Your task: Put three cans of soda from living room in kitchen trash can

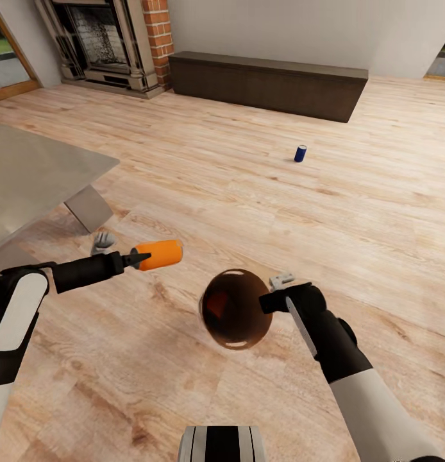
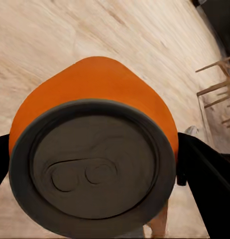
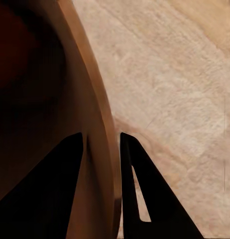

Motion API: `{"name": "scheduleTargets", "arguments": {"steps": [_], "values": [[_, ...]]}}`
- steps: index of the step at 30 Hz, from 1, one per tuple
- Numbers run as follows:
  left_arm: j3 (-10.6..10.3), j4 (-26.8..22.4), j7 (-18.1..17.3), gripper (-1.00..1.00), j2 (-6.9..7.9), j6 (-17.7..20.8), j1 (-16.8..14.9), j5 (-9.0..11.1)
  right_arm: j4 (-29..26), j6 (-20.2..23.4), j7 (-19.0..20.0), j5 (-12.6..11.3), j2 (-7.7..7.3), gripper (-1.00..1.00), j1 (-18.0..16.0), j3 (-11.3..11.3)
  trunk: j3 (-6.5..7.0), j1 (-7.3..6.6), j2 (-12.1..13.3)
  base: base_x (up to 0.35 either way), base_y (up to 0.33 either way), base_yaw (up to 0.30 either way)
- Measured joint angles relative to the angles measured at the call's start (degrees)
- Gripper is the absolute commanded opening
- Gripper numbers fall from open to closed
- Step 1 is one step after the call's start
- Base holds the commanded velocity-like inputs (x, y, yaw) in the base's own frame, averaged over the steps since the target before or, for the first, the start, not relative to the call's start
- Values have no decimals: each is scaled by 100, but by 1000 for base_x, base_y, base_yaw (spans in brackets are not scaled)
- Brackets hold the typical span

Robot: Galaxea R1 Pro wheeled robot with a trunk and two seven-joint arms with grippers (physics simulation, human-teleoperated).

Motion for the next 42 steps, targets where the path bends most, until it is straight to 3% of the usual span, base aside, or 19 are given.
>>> {"name": "scheduleTargets", "arguments": {"steps": [2, 3, 5, 7, 8, 12, 16, 19, 21, 24, 32, 38, 42], "values": [[-8, -11, -261, -100, 34, 0, -3, 0, 52, -10, -42, 558, -4, -100, -20, -13, 0, 0, 0, 0, 0, 0], [-11, -15, -391, -100, 55, 0, -6, 10, 81, -14, -67, 687, -4, -100, -39, -15, 0, 0, 0, 0, 0, 0], [-15, -23, -777, -100, 145, 0, -19, 32, 209, -8, -37, 500, -2, -100, -142, -12, 0, 0, 0, 0, 0, 0], [-19, -23, -883, -100, 174, 0, -27, 22, 252, 0, -14, 193, 1, -100, -197, -7, 0, 0, 0, 0, 0, 0], [-20, -24, -921, -100, 184, 0, -29, 24, 268, 0, -11, 151, 2, -100, -223, -6, 0, 0, 0, 0, 0, 0], [-22, -27, -1040, -100, 213, 0, -30, 30, 330, -8, -40, 498, 6, -100, -303, -1, 0, 0, 0, 0, 0, 0], [-26, -27, -1245, -100, 220, 0, -30, 38, 392, -1, -16, 270, 34, -100, -335, 18, 0, 0, 0, 0, 0, 0], [-57, -28, -1383, -100, 219, 0, -30, 37, 442, -3, -23, 338, 55, -100, -377, 21, 0, 0, 0, 0, 0, 0], [-141, -28, -1477, -100, 212, 0, -29, 35, 481, -6, -31, 420, 71, -100, -422, 22, 0, 0, 0, 0, 0, 0], [-254, -28, -1525, -100, 203, 0, -29, 32, 504, -4, -22, 357, 98, -100, -451, 25, 0, 0, 0, 0, 0, 0], [-722, -15, -1571, -100, 152, -1, -41, 17, 695, -4, -27, 378, 334, -100, -657, 33, 0, 0, 0, 0, 0, 0], [-963, 2, -1570, -100, 127, 0, -106, 10, 910, -4, -33, 409, 469, -100, -824, 43, 0, 0, 0, 0, 0, 0], [-1197, 16, -1539, -100, -1, 0, -133, -12, 1047, -3, -29, 387, 541, -100, -906, 57, 0, 0, 0, 0, 0, 0]]}}
